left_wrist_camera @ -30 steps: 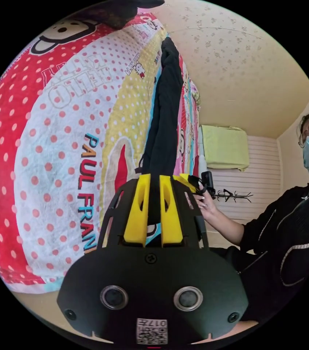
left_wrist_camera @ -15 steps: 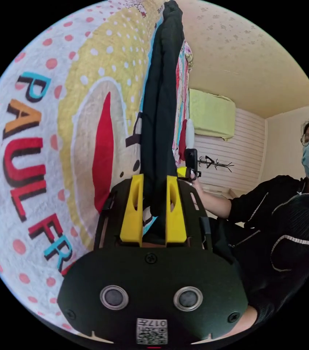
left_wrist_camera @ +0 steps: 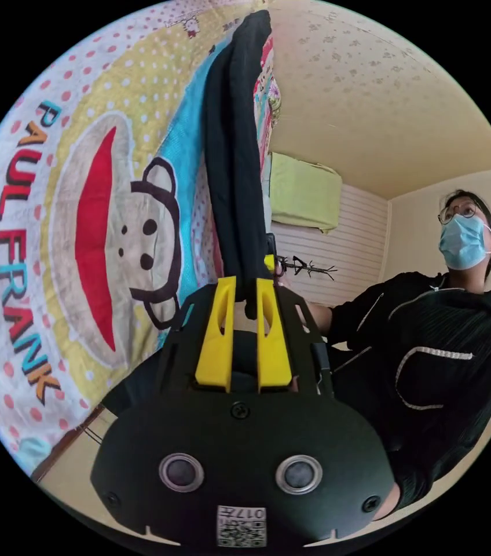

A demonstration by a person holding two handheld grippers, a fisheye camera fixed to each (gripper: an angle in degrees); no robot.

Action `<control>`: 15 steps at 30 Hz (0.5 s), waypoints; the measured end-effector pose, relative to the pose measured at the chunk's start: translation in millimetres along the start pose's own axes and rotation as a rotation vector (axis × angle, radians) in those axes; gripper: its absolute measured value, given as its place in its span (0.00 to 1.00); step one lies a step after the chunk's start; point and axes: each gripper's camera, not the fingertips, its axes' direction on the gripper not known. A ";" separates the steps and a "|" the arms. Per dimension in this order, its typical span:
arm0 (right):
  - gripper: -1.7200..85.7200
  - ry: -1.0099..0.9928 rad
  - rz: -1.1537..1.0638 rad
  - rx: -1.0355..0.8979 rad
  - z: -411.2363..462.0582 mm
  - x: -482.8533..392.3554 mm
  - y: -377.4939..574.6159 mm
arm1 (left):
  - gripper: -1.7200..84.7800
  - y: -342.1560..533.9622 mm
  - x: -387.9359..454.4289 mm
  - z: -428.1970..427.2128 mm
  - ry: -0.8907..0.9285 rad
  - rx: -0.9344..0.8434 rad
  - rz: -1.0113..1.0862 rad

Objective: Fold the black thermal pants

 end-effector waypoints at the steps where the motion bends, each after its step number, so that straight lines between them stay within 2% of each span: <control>1: 0.08 -0.018 0.023 0.013 -7.8 -7.3 8.4 | 0.04 5.8 3.2 -15.4 -0.010 0.048 0.009; 3: 0.07 -0.025 0.034 0.003 -16.3 -20.6 20.0 | 0.02 4.9 18.9 -43.3 -0.050 0.146 0.079; 5: 0.07 -0.023 0.024 -0.034 -20.5 -40.7 36.5 | 0.01 -15.4 47.0 -60.5 -0.171 0.185 0.193; 7: 0.07 -0.080 0.037 -0.041 -22.2 -52.4 52.1 | 0.01 -72.1 85.4 -47.3 -0.406 0.075 0.332; 10: 0.06 -0.174 0.045 -0.029 -28.4 -75.2 81.8 | 0.01 -153.2 124.1 4.9 -0.603 -0.087 0.570; 15: 0.05 -0.145 -0.040 -0.040 -48.7 -136.0 125.0 | 0.01 -240.3 149.0 99.1 -0.674 -0.244 0.866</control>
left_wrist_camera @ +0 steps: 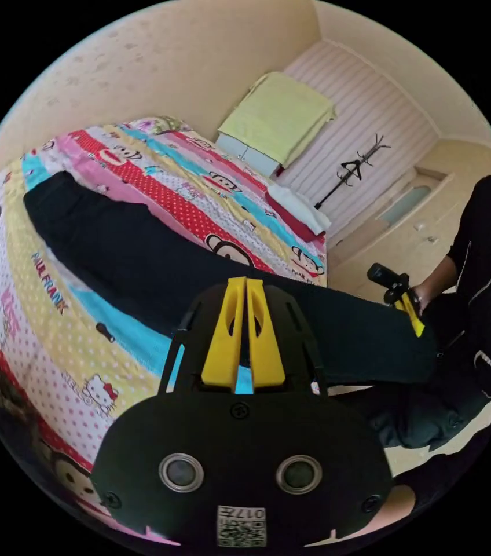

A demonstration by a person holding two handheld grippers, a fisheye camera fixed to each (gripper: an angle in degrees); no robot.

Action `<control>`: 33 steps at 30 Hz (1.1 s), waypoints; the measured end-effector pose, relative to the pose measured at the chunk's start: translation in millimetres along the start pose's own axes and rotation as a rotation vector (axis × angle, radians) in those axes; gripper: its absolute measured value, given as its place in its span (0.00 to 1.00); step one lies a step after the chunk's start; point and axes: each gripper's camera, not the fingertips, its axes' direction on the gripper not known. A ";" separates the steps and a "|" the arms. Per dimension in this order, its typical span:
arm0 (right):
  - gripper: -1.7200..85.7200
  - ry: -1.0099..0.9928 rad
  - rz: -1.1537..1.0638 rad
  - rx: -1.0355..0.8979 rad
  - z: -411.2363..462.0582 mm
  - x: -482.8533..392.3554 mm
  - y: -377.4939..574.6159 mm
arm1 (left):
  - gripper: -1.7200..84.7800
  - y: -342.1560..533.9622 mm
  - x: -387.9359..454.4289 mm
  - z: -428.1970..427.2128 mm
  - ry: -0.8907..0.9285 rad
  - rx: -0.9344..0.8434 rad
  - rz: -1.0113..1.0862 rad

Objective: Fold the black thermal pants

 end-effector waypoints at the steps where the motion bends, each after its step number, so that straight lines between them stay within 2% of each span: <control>1: 0.05 0.009 -0.042 -0.001 -3.4 -19.8 9.1 | 0.01 -14.1 -0.6 35.5 -0.015 -0.109 0.039; 2: 0.04 0.004 -0.089 0.004 -7.6 -39.3 18.1 | 0.01 -17.7 0.3 56.9 -0.011 -0.180 0.056; 3: 0.04 -0.005 -0.112 0.014 -10.7 -48.8 22.8 | 0.01 -16.4 6.3 103.9 0.037 -0.330 0.093; 5: 0.03 -0.087 -0.163 0.110 -30.3 -73.9 39.0 | 0.01 -2.4 25.9 147.8 0.097 -0.353 0.115; 7: 0.03 -0.147 -0.149 0.153 -41.6 -81.9 47.0 | 0.01 22.8 79.1 204.2 0.160 -0.442 0.205; 9: 0.03 -0.136 -0.135 0.146 -45.5 -87.6 50.6 | 0.01 42.6 127.3 246.7 0.230 -0.552 0.267; 11: 0.03 -0.059 -0.180 0.060 -42.9 -94.6 43.8 | 0.01 61.4 174.0 278.9 0.338 -0.616 0.326; 13: 0.03 -0.071 -0.171 0.063 -47.4 -88.1 28.9 | 0.01 75.4 205.7 304.1 0.481 -0.616 0.284; 15: 0.03 -0.124 -0.161 0.094 -56.3 -79.2 4.2 | 0.01 76.1 201.2 310.1 0.629 -0.574 0.184; 17: 0.03 -0.197 -0.184 0.081 -64.2 -76.8 -48.8 | 0.01 71.9 175.5 307.8 0.803 -0.494 0.054; 19: 0.03 -0.223 -0.210 0.051 -66.1 -82.0 -103.3 | 0.01 65.2 122.9 295.5 0.986 -0.336 -0.096; 21: 0.04 -0.177 -0.260 0.029 -65.9 -90.9 -163.9 | 0.01 64.9 73.6 277.9 0.992 -0.172 -0.228; 22: 0.04 -0.092 -0.296 0.027 -65.6 -95.4 -207.5 | 0.01 66.6 45.7 263.8 0.919 -0.085 -0.289; 23: 0.05 0.011 -0.315 0.024 -64.8 -94.1 -251.5 | 0.01 67.7 33.2 257.3 0.860 -0.061 -0.319; 25: 0.07 0.161 -0.278 0.042 -66.2 -74.4 -316.5 | 0.01 74.3 -7.4 245.9 0.594 -0.111 -0.459; 27: 0.09 0.312 -0.172 0.080 -71.6 -34.4 -371.8 | 0.01 81.8 -27.6 244.8 0.517 -0.137 -0.533; 28: 0.11 0.381 -0.087 0.091 -77.1 0.4 -399.9 | 0.01 88.1 -36.8 245.4 0.538 -0.111 -0.574; 30: 0.12 0.289 -0.012 0.107 -88.1 42.8 -419.8 | 0.01 100.1 -44.5 248.0 0.585 -0.060 -0.655; 32: 0.16 0.086 0.015 0.160 -95.3 64.2 -418.3 | 0.01 111.7 -43.6 248.8 0.618 -0.016 -0.709; 33: 0.18 0.077 -0.006 0.145 -94.1 62.6 -416.4 | 0.01 117.5 -39.3 246.4 0.630 0.018 -0.720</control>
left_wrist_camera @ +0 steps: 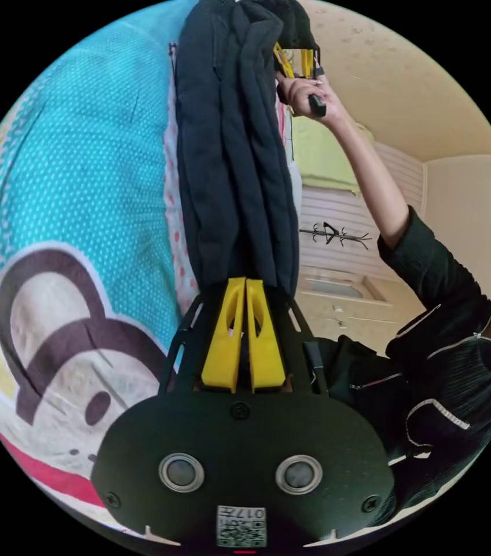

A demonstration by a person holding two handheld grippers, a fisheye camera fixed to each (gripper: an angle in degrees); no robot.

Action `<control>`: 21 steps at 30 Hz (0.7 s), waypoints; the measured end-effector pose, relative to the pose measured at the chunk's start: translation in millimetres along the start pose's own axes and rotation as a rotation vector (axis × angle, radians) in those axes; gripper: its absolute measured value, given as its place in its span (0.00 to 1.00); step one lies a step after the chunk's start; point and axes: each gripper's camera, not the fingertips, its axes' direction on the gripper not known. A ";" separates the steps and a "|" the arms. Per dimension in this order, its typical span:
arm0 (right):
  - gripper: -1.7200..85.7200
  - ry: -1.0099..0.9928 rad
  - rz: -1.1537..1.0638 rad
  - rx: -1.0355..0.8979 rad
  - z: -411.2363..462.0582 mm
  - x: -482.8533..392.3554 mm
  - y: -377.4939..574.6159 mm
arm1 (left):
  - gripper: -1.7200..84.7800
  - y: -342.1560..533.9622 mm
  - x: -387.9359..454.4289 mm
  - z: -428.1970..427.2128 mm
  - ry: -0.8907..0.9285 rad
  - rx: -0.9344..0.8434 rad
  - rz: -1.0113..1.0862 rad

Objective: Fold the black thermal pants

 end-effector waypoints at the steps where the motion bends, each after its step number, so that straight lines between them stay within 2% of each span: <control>1: 0.21 -0.017 -0.051 -0.040 1.8 -7.4 5.7 | 0.01 7.1 3.2 -0.5 0.013 0.022 0.011; 5: 0.23 0.009 -0.163 -0.046 -11.3 -37.2 48.1 | 0.01 17.4 24.3 0.2 -0.067 0.067 0.054; 9: 0.18 0.129 -0.264 -0.099 -11.1 -52.9 93.1 | 0.01 9.5 76.9 -3.8 -0.282 0.156 0.191; 12: 0.09 0.265 -0.364 -0.187 13.7 -47.7 135.5 | 0.01 -8.6 111.2 -14.9 -0.300 0.275 0.293; 15: 0.04 0.609 -0.431 -0.210 49.5 -16.7 171.8 | 0.01 -37.9 118.5 -14.8 -0.305 0.334 0.361; 17: 0.03 0.969 -0.476 -0.288 86.2 24.5 186.8 | 0.01 -59.1 96.8 0.0 -0.335 0.277 0.324; 19: 0.03 1.070 -0.577 -0.320 105.7 43.0 193.6 | 0.01 -75.8 50.7 45.3 -0.569 0.039 0.264; 21: 0.03 1.074 -0.494 -0.409 116.9 46.0 184.9 | 0.01 -69.1 46.1 53.3 -0.615 0.046 0.287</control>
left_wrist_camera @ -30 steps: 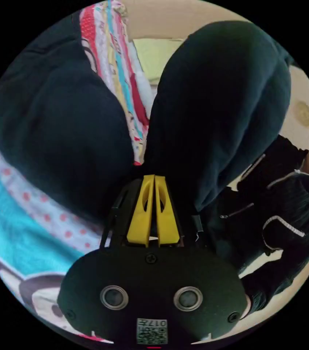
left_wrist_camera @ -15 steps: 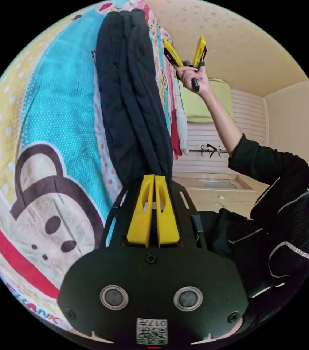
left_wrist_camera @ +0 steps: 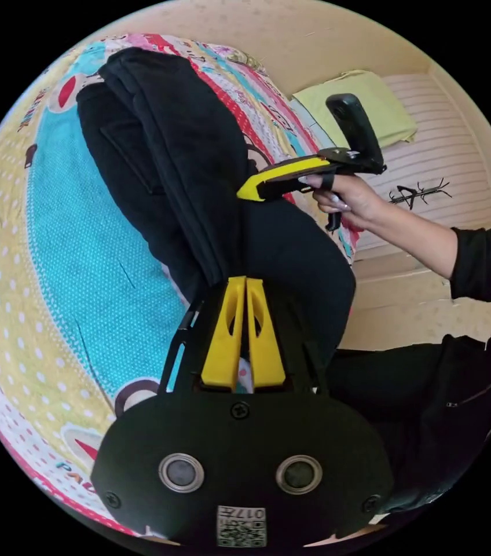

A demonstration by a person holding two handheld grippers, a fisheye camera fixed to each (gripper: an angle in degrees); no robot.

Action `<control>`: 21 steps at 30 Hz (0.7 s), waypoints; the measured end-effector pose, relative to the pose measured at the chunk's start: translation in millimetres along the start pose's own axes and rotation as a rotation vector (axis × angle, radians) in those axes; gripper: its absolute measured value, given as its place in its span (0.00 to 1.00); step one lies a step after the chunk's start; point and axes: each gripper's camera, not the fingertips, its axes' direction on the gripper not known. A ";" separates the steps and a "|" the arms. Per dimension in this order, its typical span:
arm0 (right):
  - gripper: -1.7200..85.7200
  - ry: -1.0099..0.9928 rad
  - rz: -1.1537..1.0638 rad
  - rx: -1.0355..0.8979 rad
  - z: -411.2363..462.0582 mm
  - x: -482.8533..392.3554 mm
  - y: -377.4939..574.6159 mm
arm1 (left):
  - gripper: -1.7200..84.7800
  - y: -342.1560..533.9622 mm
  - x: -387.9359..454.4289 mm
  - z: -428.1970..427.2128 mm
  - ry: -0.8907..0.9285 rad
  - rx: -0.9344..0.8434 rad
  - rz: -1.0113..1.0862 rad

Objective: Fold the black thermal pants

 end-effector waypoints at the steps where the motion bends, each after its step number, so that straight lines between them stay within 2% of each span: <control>1: 0.03 -0.060 -0.048 -0.016 -11.4 -10.6 -1.7 | 0.01 2.3 6.0 -7.7 -0.012 0.014 -0.021; 3: 0.03 -0.101 -0.116 0.117 -39.0 -32.6 20.1 | 0.01 8.1 17.7 -21.6 -0.016 0.024 -0.035; 6: 0.03 -0.126 0.126 0.232 -45.8 -29.2 85.5 | 0.01 29.8 37.2 -49.6 0.080 0.164 0.000; 8: 0.05 -0.387 0.348 0.333 -27.4 -10.2 156.0 | 0.01 37.9 42.5 -52.8 0.112 0.205 0.007; 11: 0.12 -0.513 0.650 0.389 17.9 -5.8 237.3 | 0.01 33.4 41.6 -14.4 0.042 0.038 0.018; 12: 0.13 -0.543 0.693 0.393 27.3 -7.0 249.2 | 0.01 31.9 39.1 12.5 -0.011 -0.071 0.035; 14: 0.18 -0.681 0.795 0.473 55.4 -16.4 279.8 | 0.01 38.2 35.0 37.0 -0.045 -0.095 0.041; 18: 0.21 -0.651 0.803 0.435 79.5 -33.9 280.4 | 0.01 52.2 20.9 36.0 -0.003 -0.033 -0.121; 21: 0.22 -0.620 0.768 0.439 91.6 -30.7 259.5 | 0.01 65.2 16.3 32.6 0.006 0.003 -0.144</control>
